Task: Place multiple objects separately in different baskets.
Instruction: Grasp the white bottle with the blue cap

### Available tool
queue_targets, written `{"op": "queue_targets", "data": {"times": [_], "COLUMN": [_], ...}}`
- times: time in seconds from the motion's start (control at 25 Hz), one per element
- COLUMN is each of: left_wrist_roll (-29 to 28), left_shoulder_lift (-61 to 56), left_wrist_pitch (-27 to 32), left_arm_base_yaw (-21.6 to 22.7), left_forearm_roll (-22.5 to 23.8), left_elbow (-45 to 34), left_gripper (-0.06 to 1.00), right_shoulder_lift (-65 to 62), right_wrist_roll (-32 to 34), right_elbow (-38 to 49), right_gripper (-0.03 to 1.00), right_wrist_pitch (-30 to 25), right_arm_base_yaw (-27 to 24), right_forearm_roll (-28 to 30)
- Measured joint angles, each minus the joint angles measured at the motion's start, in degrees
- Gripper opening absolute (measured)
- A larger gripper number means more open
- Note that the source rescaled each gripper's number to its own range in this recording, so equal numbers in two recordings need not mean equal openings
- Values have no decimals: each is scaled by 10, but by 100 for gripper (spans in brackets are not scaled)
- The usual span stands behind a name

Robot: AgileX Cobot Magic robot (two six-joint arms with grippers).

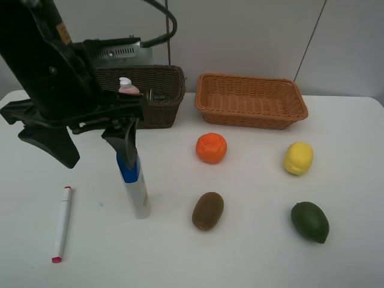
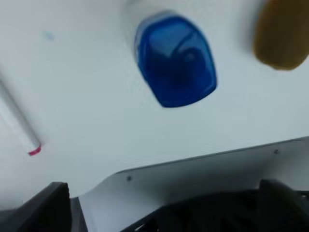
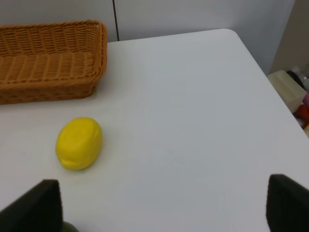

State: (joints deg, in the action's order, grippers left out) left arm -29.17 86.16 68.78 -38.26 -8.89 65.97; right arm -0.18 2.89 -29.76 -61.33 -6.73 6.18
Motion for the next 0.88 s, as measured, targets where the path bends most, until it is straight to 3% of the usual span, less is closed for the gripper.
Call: {"op": "queue_targets", "data": {"times": [0.12, 0.48, 0.88], "left_wrist_roll": [-23, -59, -51], "left_shoulder_lift": [0, 37, 139], "left_wrist_pitch": [-10, -163, -206], "left_arm_base_yaw": [-5, -6, -6], "left_forearm_roll": [8, 15, 17], "left_elbow": [-32, -49, -50], "left_gripper": [100, 100, 100], "right_shoulder_lift": [0, 0, 0], "right_wrist_roll": [0, 0, 0], "right_elbow": [0, 0, 0], "right_gripper": [100, 100, 100], "right_wrist_pitch": [0, 0, 0], "right_arm_base_yaw": [0, 0, 0], "right_forearm_roll": [0, 0, 0]}}
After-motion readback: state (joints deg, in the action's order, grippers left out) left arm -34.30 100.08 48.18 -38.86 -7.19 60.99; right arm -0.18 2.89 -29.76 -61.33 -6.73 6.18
